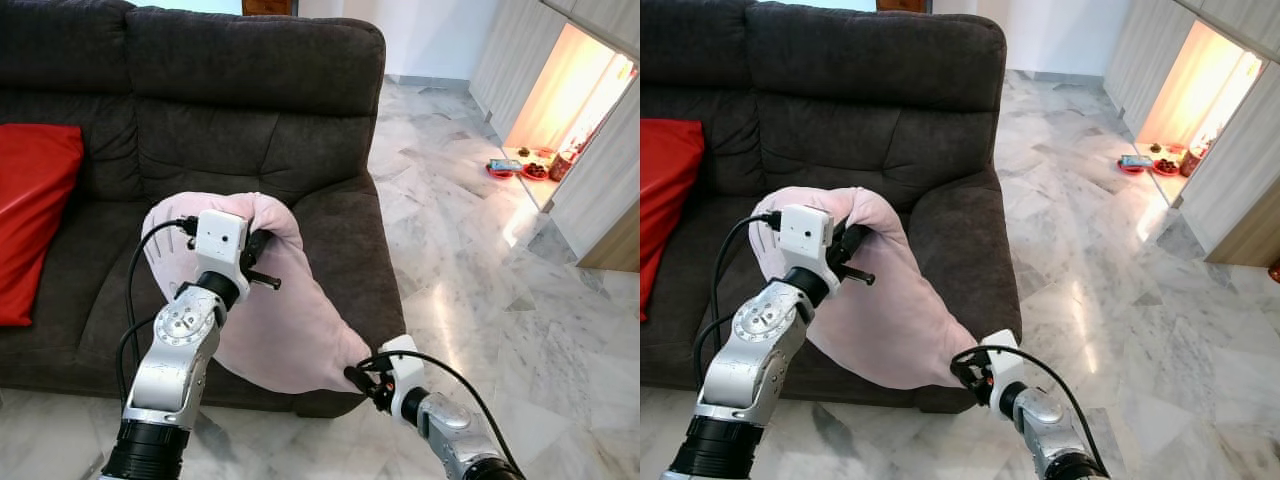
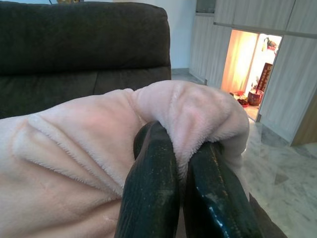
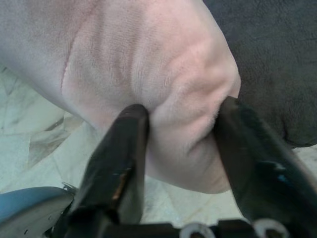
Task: Move the pillow to the sofa from floor
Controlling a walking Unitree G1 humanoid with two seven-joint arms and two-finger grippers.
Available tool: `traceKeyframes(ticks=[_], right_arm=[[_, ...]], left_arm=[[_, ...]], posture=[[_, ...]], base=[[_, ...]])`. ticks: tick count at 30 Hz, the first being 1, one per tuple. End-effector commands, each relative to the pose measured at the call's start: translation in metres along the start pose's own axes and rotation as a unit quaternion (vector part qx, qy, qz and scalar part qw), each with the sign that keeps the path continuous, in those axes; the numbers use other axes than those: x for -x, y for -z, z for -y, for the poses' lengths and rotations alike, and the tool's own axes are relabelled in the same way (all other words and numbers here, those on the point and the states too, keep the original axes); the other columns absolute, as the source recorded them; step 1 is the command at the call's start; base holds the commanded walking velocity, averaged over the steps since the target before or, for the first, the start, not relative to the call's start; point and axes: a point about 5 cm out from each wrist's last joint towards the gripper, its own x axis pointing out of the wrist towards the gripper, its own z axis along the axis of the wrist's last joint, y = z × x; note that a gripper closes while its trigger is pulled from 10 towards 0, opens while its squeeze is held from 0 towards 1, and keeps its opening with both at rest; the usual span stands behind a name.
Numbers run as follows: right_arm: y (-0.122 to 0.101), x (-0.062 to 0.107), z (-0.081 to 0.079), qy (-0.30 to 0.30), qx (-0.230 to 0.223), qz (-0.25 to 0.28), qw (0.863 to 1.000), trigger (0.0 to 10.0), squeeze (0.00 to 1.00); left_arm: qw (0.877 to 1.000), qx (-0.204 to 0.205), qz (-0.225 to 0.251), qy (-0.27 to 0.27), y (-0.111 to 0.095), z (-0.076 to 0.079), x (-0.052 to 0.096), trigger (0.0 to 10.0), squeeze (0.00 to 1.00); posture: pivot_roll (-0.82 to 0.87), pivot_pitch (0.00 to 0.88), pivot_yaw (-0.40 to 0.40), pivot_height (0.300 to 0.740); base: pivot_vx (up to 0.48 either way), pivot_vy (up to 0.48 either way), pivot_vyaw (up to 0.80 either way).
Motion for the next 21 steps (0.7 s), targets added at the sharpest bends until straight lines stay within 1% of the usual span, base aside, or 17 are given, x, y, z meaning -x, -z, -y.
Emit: traceKeyframes(ticks=[1,8,12,16,18,19,21], right_arm=[[-0.003,0.0,0.001,-0.004,-0.002,0.004,1.0,0.0,0.0],[-0.004,0.001,0.003,-0.004,0.001,0.006,1.0,0.0,0.0],[-0.007,0.002,0.005,0.003,0.004,0.017,1.0,0.0,0.0],[-0.013,0.002,0.006,0.007,0.003,0.038,0.999,0.0,0.0],[-0.02,0.004,0.009,0.021,0.005,0.059,0.998,0.0,0.0],[-0.02,0.004,0.009,0.021,0.005,0.059,0.998,0.0,0.0],[-0.025,0.007,0.015,0.038,0.005,0.078,0.996,0.0,0.0]], left_arm=[[0.999,-0.007,0.037,0.02,-0.018,0.007,-0.006,10.0,0.0],[0.999,-0.009,0.037,0.018,-0.019,0.006,-0.006,10.0,0.0],[0.999,-0.008,0.036,0.017,-0.018,0.006,-0.006,10.0,0.0],[0.999,-0.008,0.034,0.016,-0.017,0.006,-0.006,10.0,0.0],[0.999,-0.008,0.033,0.015,-0.016,0.006,-0.006,10.0,0.0],[0.999,-0.008,0.033,0.015,-0.016,0.006,-0.006,10.0,0.0],[0.999,-0.01,0.03,0.011,-0.016,0.005,-0.005,10.0,0.0]], posture=[[0.07,0.0,-0.097,0.74],[0.07,0.0,-0.097,0.74],[0.07,0.0,-0.099,0.74],[0.06,0.0,-0.1,0.74],[0.06,0.0,-0.1,0.74],[0.06,0.0,-0.1,0.74],[0.06,0.0,-0.103,0.74]], base=[[0.0,0.0,0.0],[0.0,0.0,0.0],[0.0,0.0,0.0],[0.0,0.0,0.0],[0.0,0.0,0.0],[0.0,0.0,0.0],[0.0,0.0,0.0]])
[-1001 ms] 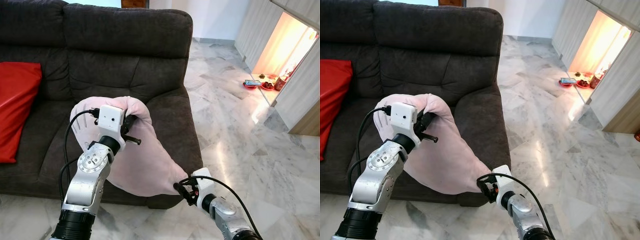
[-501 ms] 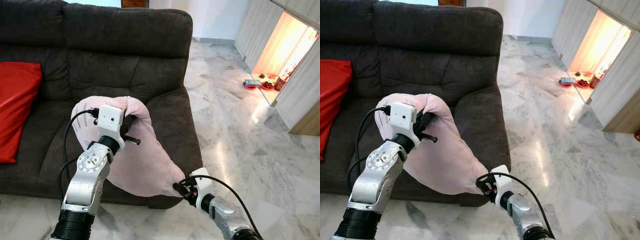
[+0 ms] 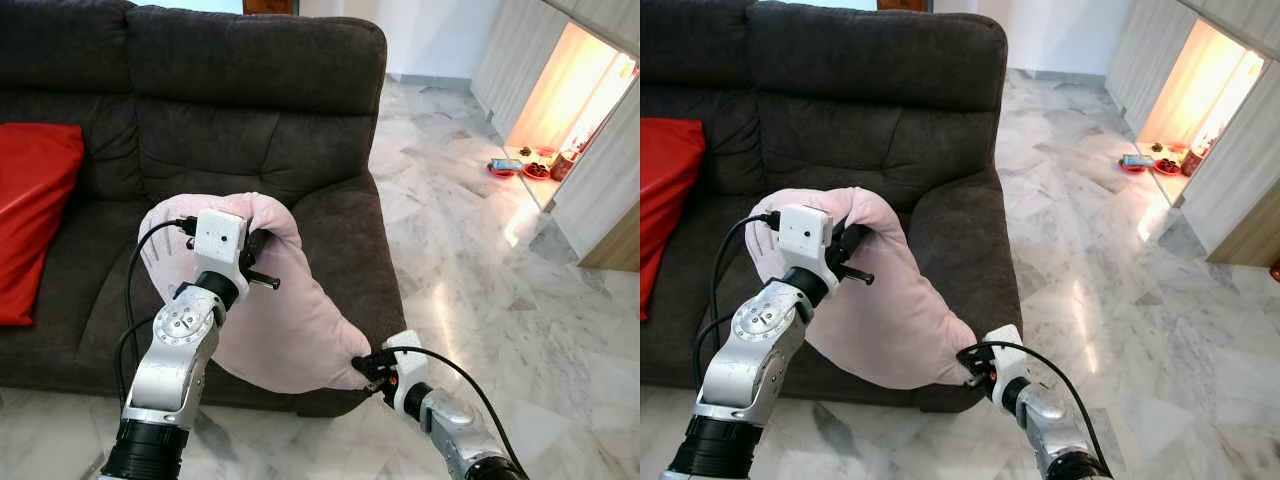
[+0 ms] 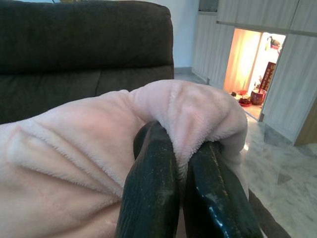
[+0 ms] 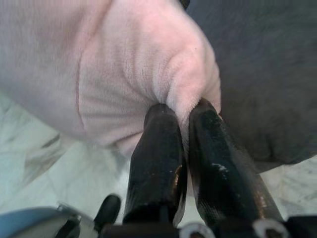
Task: Move the pillow to the sofa from floor
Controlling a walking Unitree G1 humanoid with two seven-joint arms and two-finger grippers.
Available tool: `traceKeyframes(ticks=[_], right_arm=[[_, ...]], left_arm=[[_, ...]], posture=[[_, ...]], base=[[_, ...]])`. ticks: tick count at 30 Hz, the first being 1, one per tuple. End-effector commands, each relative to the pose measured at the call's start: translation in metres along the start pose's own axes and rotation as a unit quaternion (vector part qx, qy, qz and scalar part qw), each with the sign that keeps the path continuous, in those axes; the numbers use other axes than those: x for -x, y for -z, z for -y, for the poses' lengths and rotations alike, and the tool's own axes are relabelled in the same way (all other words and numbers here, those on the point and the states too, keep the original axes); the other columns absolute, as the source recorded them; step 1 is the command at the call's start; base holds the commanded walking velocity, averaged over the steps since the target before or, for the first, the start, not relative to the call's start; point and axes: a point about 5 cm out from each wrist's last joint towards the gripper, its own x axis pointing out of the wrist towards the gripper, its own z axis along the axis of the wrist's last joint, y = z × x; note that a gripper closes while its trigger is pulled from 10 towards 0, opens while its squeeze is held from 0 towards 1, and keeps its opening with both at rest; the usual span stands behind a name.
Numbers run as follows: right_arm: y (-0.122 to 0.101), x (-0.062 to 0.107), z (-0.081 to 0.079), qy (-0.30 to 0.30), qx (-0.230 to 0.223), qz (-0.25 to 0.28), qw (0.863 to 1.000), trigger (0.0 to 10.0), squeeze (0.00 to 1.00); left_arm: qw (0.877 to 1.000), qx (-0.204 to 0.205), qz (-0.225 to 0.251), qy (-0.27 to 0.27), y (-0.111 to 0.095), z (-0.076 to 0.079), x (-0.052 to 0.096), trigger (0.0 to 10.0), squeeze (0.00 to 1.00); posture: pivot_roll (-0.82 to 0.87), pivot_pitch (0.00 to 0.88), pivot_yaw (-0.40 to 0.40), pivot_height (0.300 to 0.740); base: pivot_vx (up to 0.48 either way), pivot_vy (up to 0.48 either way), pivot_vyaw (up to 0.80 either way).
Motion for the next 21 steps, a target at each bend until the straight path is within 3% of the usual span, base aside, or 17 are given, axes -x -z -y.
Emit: traceKeyframes(ticks=[1,3,9,10,11,15,21], right_arm=[[-0.015,0.003,0.011,0.024,0.004,0.043,0.999,0.0,0.0],[-0.027,0.011,0.022,0.058,-0.009,0.087,0.995,0.0,0.0],[-0.049,0.021,0.031,0.096,-0.005,0.152,0.984,0.0,0.0],[-0.049,0.021,0.031,0.096,-0.005,0.152,0.984,0.0,0.0],[-0.054,0.03,0.03,0.109,0.003,0.175,0.978,0.0,0.0],[-0.066,0.053,0.023,0.147,0.007,0.223,0.964,0.0,0.0],[-0.07,0.068,0.016,0.183,0.007,0.252,0.95,0.0,0.0]], left_arm=[[0.999,-0.009,0.03,0.014,-0.015,0.006,-0.005,10.0,0.0],[1.0,-0.011,0.028,0.0,-0.015,0.0,-0.001,10.0,0.0],[0.999,-0.008,0.009,-0.033,-0.004,-0.006,0.011,10.0,0.0],[0.999,-0.008,0.009,-0.033,-0.004,-0.006,0.011,10.0,0.0],[0.998,-0.012,-0.01,-0.053,0.008,-0.008,0.022,10.0,0.0],[0.995,-0.02,-0.027,-0.099,0.025,-0.014,0.042,10.0,0.0],[0.99,-0.046,-0.033,-0.132,0.036,-0.023,0.049,10.0,0.0]], posture=[[0.06,0.0,-0.103,0.74],[0.06,0.0,-0.105,0.74],[0.05,0.0,-0.106,0.74],[0.05,0.0,-0.106,0.74],[0.05,0.0,-0.105,0.74],[0.04,0.0,-0.104,0.74],[0.04,0.0,-0.098,0.74]], base=[[0.0,0.0,0.0],[0.0,0.0,0.0],[0.0,0.0,0.0],[0.0,0.0,0.0],[0.0,0.0,0.0],[0.0,0.0,0.0],[0.0,0.0,0.0]])
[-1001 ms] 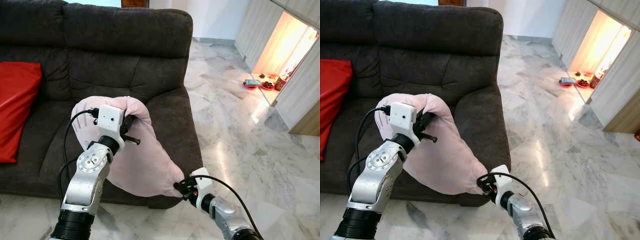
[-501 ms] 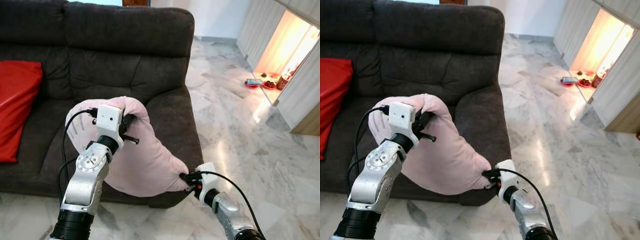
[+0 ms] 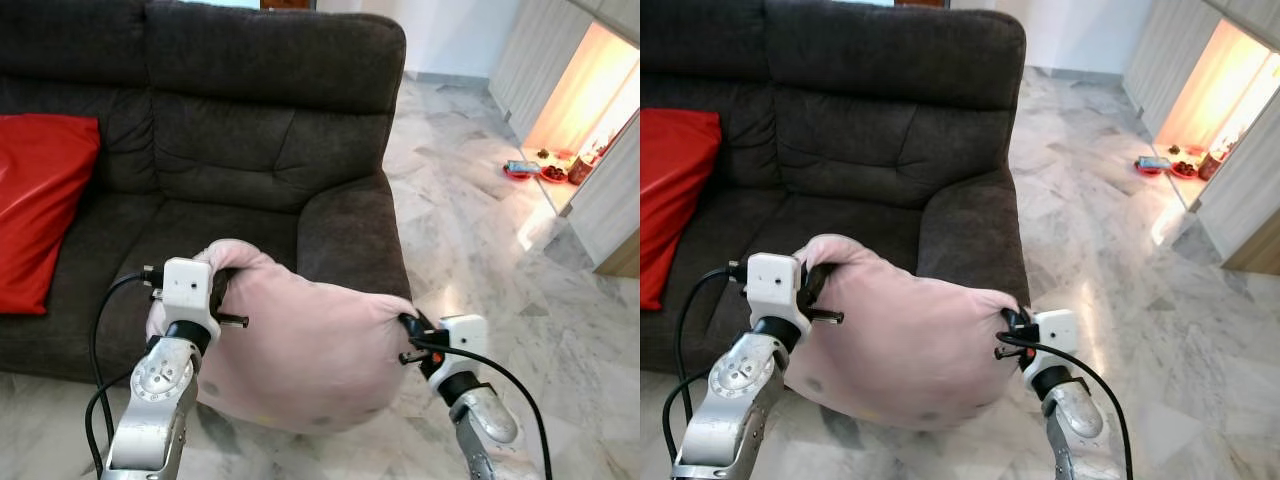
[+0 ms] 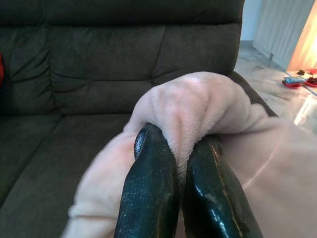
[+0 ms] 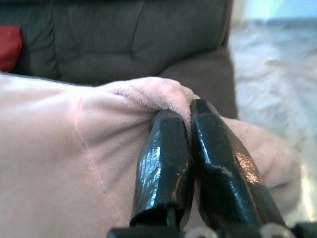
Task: Move the pillow to the sofa from floor
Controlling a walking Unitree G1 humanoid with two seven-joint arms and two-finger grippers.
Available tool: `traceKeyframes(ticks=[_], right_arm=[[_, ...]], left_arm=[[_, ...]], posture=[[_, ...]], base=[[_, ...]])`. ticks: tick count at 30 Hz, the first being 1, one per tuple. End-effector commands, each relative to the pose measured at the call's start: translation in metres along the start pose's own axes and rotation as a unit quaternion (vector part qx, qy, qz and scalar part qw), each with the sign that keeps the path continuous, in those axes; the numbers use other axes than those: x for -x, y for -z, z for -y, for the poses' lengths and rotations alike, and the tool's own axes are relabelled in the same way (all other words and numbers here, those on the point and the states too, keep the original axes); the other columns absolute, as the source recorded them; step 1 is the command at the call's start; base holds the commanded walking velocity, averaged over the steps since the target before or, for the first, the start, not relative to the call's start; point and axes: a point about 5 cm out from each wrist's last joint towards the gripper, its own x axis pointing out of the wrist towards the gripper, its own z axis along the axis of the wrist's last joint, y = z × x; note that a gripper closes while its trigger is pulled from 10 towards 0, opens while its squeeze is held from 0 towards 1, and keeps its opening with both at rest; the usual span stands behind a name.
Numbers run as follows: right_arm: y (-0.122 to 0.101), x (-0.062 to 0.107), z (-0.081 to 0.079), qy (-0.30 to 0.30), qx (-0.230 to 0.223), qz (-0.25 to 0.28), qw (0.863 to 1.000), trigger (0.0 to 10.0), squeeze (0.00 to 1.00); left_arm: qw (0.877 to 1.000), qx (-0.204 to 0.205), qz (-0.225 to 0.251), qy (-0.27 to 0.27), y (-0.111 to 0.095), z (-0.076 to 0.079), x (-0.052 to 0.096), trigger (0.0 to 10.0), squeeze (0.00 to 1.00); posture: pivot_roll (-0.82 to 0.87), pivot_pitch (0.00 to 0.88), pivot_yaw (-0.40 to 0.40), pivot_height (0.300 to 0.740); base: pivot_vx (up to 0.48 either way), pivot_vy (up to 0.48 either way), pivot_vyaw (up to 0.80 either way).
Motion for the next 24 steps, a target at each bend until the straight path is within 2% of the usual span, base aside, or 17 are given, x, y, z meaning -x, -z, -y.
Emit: traceKeyframes(ticks=[1,3,4,5,6,7,13,19,24], right_arm=[[-0.018,0.005,0.013,0.043,0.002,0.04,0.998,0.0,0.0],[-0.019,0.011,0.01,0.06,0.007,0.03,0.998,0.0,0.0],[-0.02,0.012,0.009,0.064,0.006,0.031,0.997,1.3,0.0],[-0.02,0.014,0.008,0.066,0.005,0.03,0.997,1.3,0.0],[-0.02,0.015,0.008,0.071,0.007,0.029,0.997,6.9,0.0],[-0.021,0.017,0.008,0.079,0.005,0.027,0.997,10.0,0.0],[-0.022,0.018,0.01,0.098,0.007,0.025,0.995,10.0,0.0],[-0.031,0.008,0.008,0.1,0.004,0.041,0.994,10.0,0.0],[-0.037,0.003,0.007,0.103,0.006,0.048,0.994,10.0,0.0]], left_arm=[[0.999,-0.024,0.024,-0.013,-0.004,-0.004,0.0,10.0,0.0],[0.999,-0.042,0.017,-0.004,0.003,-0.002,0.001,10.0,0.0],[0.999,-0.043,0.017,-0.002,0.004,-0.001,0.001,10.0,0.0],[0.999,-0.043,0.018,-0.001,0.004,0.0,0.001,10.0,0.0],[0.999,-0.043,0.019,-0.002,0.003,0.0,0.001,10.0,0.0],[0.999,-0.041,0.026,-0.006,0.001,-0.001,0.0,10.0,0.0],[0.998,-0.041,0.049,-0.007,-0.007,0.001,-0.005,10.0,0.0],[0.998,-0.025,0.055,-0.006,-0.009,0.007,-0.007,10.0,0.0],[0.998,-0.027,0.057,-0.006,-0.011,0.006,-0.008,10.0,0.0]], posture=[[0.04,0.0,-0.097,0.74],[0.03,0.0,-0.094,0.74],[0.03,0.0,-0.094,0.74],[0.03,0.0,-0.094,0.74],[0.03,0.0,-0.093,0.74],[0.04,0.0,-0.093,0.74],[0.04,0.0,-0.092,0.74],[0.04,0.0,-0.096,0.74],[0.05,0.0,-0.099,0.74]], base=[[0.0,0.0,0.0],[0.0,0.0,0.0],[0.0,0.0,0.0],[0.0,0.0,0.0],[0.0,0.0,0.0],[0.0,0.0,0.0],[0.0,0.0,0.0],[0.0,0.0,0.0],[0.0,0.0,0.0]])
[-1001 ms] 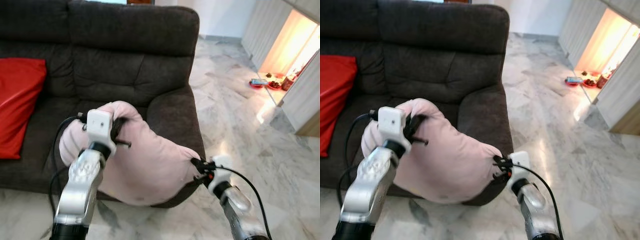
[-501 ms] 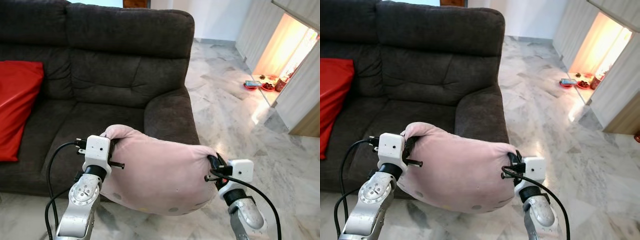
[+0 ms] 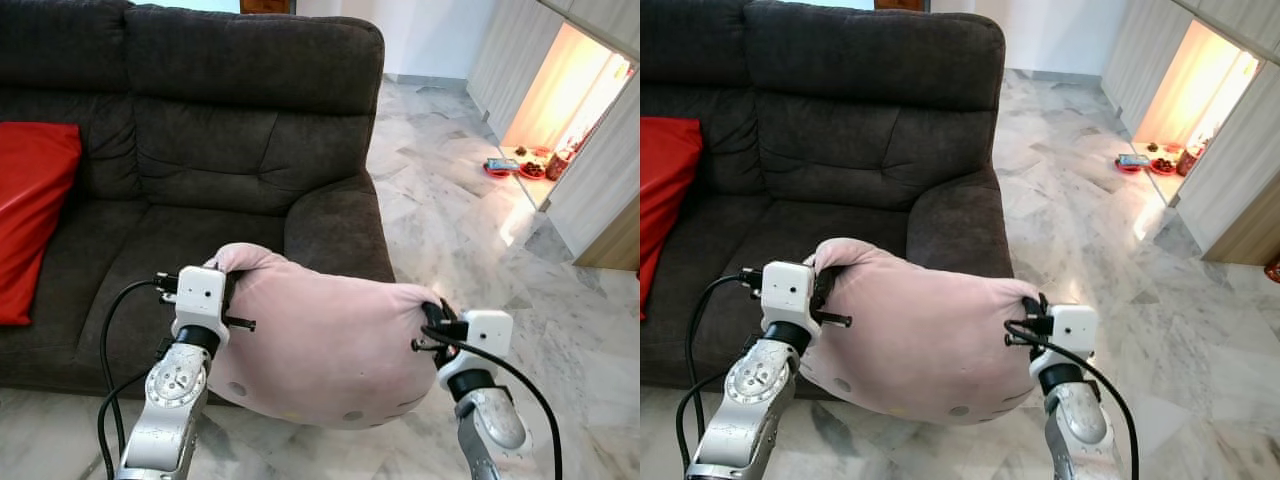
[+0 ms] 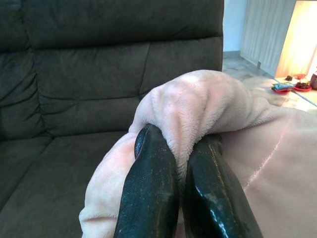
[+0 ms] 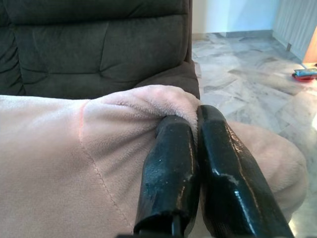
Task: Move the pillow to the sofa from floor
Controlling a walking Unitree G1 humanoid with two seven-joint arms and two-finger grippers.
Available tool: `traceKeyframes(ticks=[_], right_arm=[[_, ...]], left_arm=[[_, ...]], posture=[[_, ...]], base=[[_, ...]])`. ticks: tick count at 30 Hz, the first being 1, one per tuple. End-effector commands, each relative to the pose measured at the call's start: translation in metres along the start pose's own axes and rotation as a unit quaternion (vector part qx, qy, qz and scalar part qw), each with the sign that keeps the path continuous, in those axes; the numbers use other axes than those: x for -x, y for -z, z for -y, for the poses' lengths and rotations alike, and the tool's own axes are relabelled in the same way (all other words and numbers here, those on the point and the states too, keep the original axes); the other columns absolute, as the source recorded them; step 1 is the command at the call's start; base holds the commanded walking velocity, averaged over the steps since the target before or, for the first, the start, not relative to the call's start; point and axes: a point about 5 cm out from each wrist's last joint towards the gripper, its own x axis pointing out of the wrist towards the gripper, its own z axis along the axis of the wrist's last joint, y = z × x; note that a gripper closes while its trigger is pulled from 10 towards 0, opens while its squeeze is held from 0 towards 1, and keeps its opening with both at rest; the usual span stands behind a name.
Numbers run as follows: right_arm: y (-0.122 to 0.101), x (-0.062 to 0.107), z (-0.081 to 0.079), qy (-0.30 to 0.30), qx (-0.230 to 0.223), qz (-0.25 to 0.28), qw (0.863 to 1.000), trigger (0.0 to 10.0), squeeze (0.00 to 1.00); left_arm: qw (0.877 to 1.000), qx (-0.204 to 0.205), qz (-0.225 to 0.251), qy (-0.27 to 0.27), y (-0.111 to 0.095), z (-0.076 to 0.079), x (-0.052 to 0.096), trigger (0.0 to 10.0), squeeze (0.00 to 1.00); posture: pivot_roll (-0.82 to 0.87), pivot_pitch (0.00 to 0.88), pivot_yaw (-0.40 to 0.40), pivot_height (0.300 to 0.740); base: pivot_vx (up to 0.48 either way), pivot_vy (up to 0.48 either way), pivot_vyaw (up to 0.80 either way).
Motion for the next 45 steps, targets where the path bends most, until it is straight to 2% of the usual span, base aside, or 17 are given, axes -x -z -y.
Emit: traceKeyframes(ticks=[1,12,27,45], right_arm=[[-0.021,-0.003,0.01,0.026,0.008,0.043,0.999,10.0,0.0],[-0.024,-0.008,0.007,0.027,0.013,0.044,0.999,10.0,0.0],[-0.037,-0.013,0.009,0.038,0.012,0.065,0.997,10.0,0.0],[-0.038,-0.015,0.007,0.034,0.012,0.065,0.997,10.0,0.0]], left_arm=[[1.0,-0.009,0.025,-0.014,-0.01,-0.005,-0.005,10.0,0.0],[0.999,-0.005,0.027,-0.021,-0.013,-0.008,-0.005,10.0,0.0],[0.999,0.002,0.024,-0.025,-0.013,-0.008,-0.005,10.0,0.0],[0.999,0.004,0.02,-0.028,-0.012,-0.011,-0.005,10.0,0.0]], posture=[[0.05,0.0,-0.099,0.74],[0.05,0.0,-0.096,0.74],[0.04,0.0,-0.092,0.74],[0.04,0.0,-0.093,0.74]], base=[[0.0,0.0,0.0],[0.0,0.162,0.0],[0.0,0.339,0.0],[0.0,0.339,0.0]])
